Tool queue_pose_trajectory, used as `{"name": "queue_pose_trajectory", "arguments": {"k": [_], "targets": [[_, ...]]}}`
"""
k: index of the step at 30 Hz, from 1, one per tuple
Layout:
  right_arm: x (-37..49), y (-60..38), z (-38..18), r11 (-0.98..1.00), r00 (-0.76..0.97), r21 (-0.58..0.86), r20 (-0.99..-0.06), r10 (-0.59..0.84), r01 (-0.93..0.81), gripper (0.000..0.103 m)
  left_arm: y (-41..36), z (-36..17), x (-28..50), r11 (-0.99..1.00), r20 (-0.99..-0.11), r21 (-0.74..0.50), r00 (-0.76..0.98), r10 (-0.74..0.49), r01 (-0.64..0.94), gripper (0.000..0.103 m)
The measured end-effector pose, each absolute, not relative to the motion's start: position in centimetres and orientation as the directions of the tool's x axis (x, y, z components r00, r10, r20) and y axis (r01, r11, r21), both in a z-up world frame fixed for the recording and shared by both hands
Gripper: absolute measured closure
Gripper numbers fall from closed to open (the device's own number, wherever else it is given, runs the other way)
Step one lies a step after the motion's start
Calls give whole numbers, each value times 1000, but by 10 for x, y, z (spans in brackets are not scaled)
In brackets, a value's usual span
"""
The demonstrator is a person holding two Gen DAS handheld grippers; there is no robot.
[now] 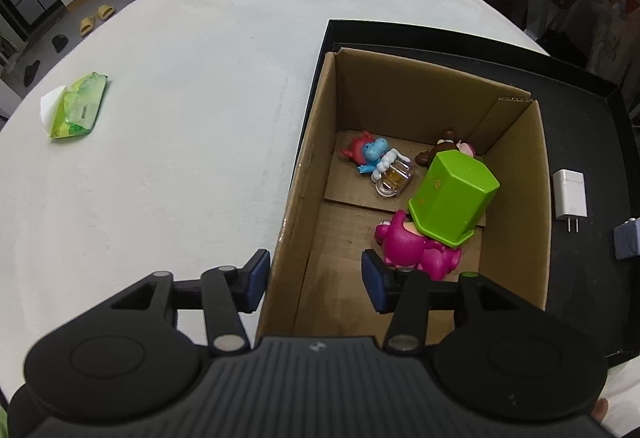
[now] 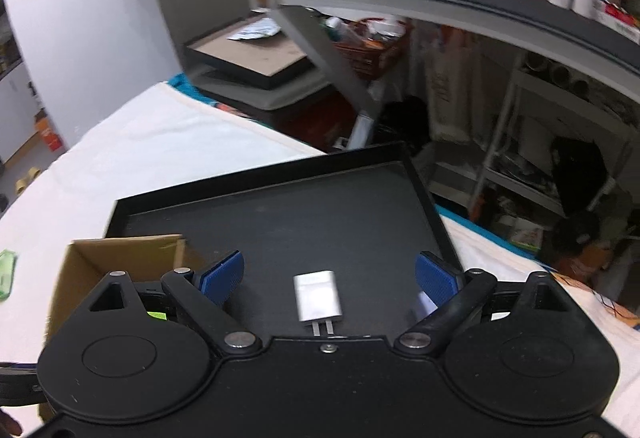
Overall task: Organize rigid objects
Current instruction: 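Reach the right tool to the lavender bunny cube and grasp it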
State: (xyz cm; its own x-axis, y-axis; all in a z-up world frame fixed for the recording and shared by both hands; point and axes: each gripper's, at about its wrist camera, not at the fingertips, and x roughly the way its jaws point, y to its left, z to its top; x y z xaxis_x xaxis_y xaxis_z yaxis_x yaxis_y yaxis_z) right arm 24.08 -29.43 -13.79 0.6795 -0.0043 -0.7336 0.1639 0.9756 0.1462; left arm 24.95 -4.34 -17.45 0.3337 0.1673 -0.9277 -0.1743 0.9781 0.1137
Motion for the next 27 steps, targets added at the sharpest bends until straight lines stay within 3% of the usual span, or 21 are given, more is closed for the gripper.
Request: {"name": "queue_pose_trajectory", "arguments": {"k": [27], "targets": [[266,-330,-207,961,528,-32,-830,-179,276,10,-74,-181,260,933,-895,303,278,348,-192,51]]}}
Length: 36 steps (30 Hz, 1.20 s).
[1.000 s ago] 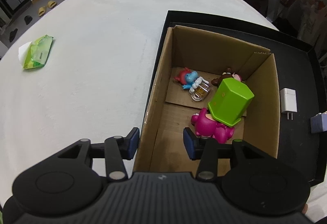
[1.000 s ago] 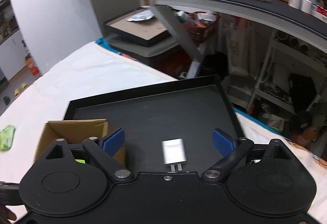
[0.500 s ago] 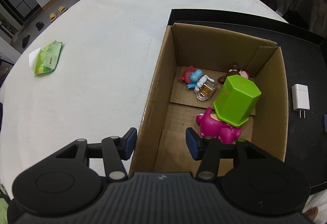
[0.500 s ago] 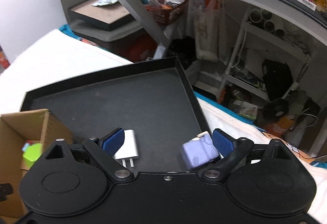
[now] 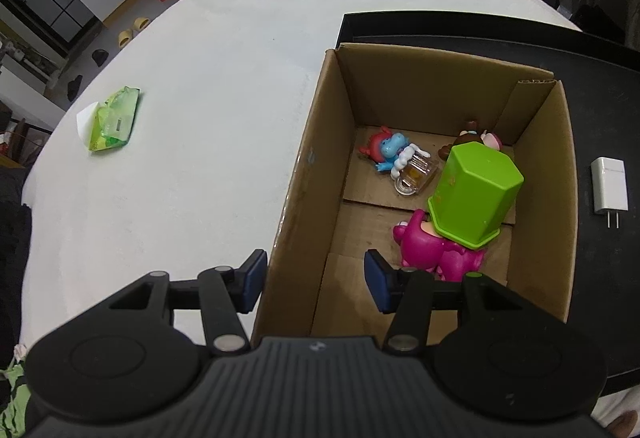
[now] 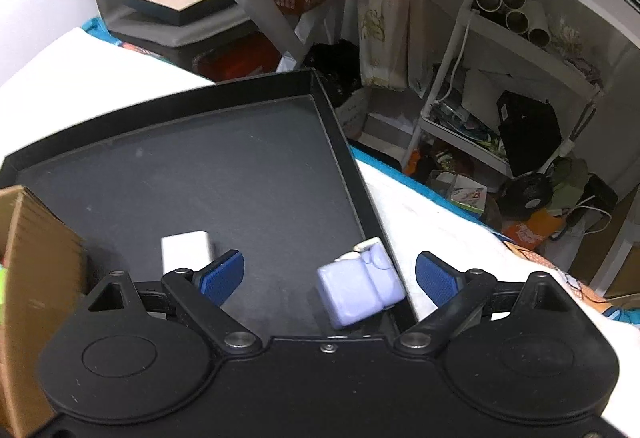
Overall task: Organize rigid objects
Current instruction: 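Reach the right tool to the lavender bunny cube and grasp it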
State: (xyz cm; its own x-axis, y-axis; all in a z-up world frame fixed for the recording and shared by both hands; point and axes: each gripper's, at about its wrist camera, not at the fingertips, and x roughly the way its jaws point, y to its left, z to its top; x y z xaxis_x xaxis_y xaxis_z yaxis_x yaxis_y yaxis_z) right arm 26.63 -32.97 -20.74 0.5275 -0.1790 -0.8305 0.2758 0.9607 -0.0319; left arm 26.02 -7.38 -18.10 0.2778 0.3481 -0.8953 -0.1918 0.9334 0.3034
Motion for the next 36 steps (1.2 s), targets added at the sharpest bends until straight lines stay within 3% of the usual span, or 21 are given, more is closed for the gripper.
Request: {"name": "queue_pose_trajectory", "arguments": {"k": [10,16,22,26,36], "targets": [[270,-342,-226,965,507,-42,-845,-172,258,11,-81,-183,263,919,-888,343,253,385,-195,50],[269,-338,-227,976,519,-47,-841,-154,213,32,-80,-182,263,920,-889,338,254,382,-199,49],[269,-330,-227,983,516,-54,-845,-139,176,35,-81,-183,261,925,-888,331,268,372,-187,48],[269,-327,-226,986,511,-42,-851,-118,159,56,-79,-182,260,932,-892,317,277,356,-175,47],[260,-310,-224,996,534,-31,-843,-70,82,59,-69,-181,253,951,-909,260,288,300,-169,47]]}}
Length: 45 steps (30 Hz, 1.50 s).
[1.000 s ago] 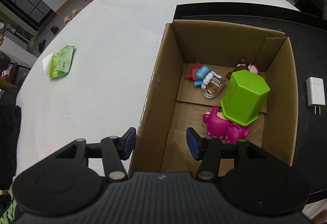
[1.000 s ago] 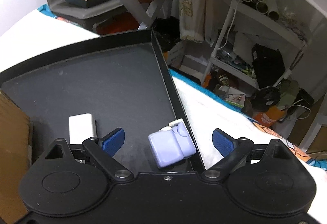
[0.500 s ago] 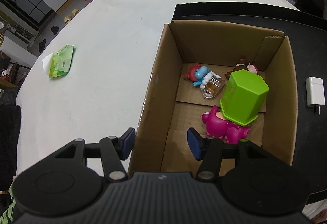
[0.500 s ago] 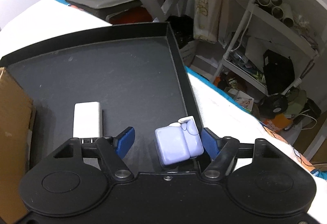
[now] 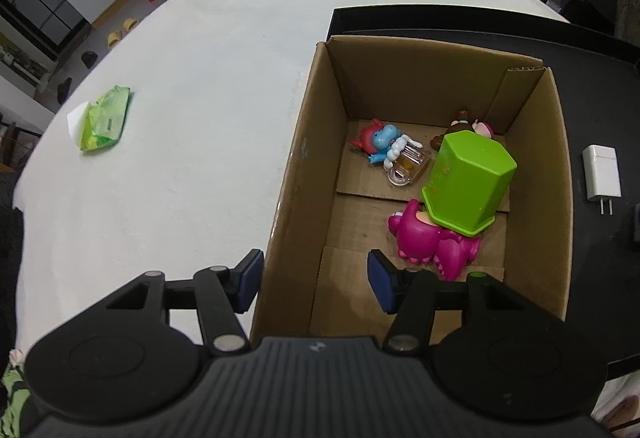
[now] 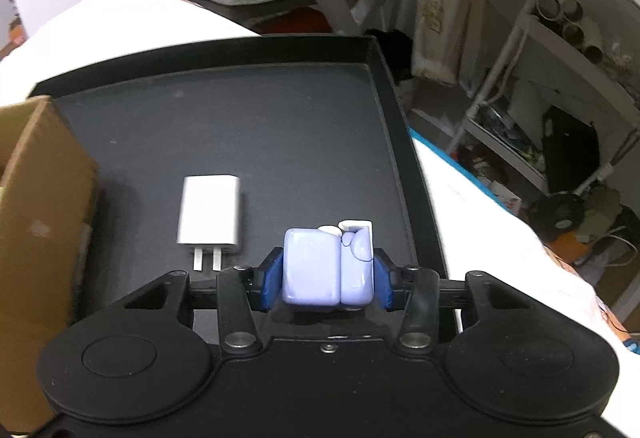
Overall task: Organize rigid objects
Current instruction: 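Reach the right tool to the lavender bunny cube and grasp it, then carry the lavender bunny cube into the box and open the right tool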
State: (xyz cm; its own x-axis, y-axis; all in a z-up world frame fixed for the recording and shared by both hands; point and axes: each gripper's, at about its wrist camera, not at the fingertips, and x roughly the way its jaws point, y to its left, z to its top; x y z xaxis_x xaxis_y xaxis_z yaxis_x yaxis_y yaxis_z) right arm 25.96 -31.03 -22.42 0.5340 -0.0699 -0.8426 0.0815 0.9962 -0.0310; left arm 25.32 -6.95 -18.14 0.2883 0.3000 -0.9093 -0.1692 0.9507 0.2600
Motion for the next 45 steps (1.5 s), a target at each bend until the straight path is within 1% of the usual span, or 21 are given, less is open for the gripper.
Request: {"name": "queue_pose_trajectory", "arguments": {"k": [5,15,22,26,33,36,41,44,45], "targets": [[254,-304,-205,998,581,-12,-812,-48,66,59,-60,-179,248,963,-918,209,304,253,-171,47],[244,-294,-160,994,664,113,-744,76,13,59,-44,-171,236,977,-917,144,350,193,-160,47],[242,-269,-143,986,680,150,-717,155,-67,59,-45,-167,228,990,-908,75,401,117,-120,47],[240,-257,-134,980,689,176,-699,191,-93,58,-43,-166,225,993,-903,64,418,100,-99,47],[240,-237,-122,968,697,205,-672,248,-147,58,-31,-168,223,994,-900,20,431,67,-112,48],[243,-224,-120,963,694,205,-668,269,-176,58,-23,-168,222,989,-899,-8,434,58,-150,51],[246,-207,-118,949,685,226,-657,315,-220,58,-16,-169,223,989,-898,-27,438,41,-147,57],[247,-197,-120,939,670,243,-658,344,-243,58,-11,-171,225,988,-903,-47,429,22,-150,68],[248,-193,-121,937,663,244,-662,349,-249,58,-9,-173,225,987,-905,-56,425,14,-152,74]]}}
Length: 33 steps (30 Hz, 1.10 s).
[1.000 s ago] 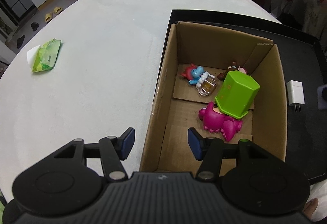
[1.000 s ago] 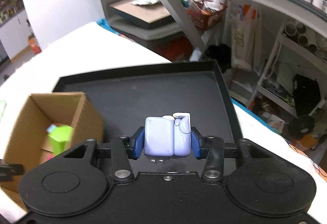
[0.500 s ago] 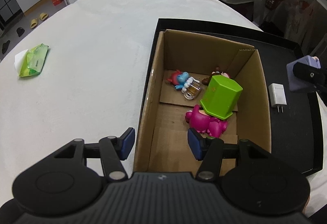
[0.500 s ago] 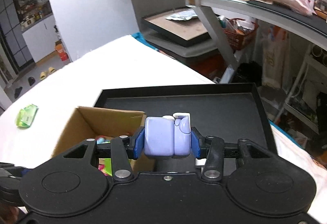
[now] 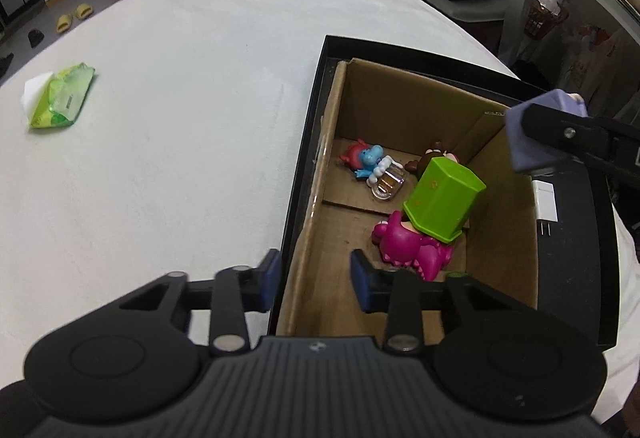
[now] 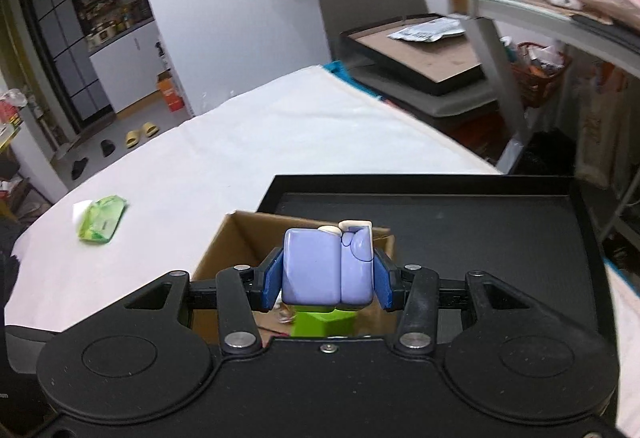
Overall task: Organize rigid objects
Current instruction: 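Carry the lavender bunny cube into the box and open the right tool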
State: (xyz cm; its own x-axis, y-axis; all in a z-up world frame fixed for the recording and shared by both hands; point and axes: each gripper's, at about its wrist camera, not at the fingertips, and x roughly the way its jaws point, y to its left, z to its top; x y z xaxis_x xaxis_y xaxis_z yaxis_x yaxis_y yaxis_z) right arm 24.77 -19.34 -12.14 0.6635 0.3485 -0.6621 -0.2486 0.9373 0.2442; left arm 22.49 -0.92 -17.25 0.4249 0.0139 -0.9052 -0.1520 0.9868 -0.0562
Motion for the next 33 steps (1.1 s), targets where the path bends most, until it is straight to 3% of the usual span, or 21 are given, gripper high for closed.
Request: {"name": "queue_pose_trajectory", "arguments": {"k": [4,6,18,33], "targets": [[248,-181,-128,935,639,240,-682,355,-263,58,-4,-176,225,986,-906,-52,423,21,-159,91],[248,-177,-130,933,630,241,-689,359,-268,58,0,-177,225,983,-909,-71,416,7,-171,93],[254,-139,-142,916,574,233,-721,389,-328,58,21,-182,227,968,-913,-171,399,-84,-186,92],[257,-143,-141,930,611,225,-704,361,-289,52,25,-180,232,966,-921,-173,378,-90,-193,90]]}}
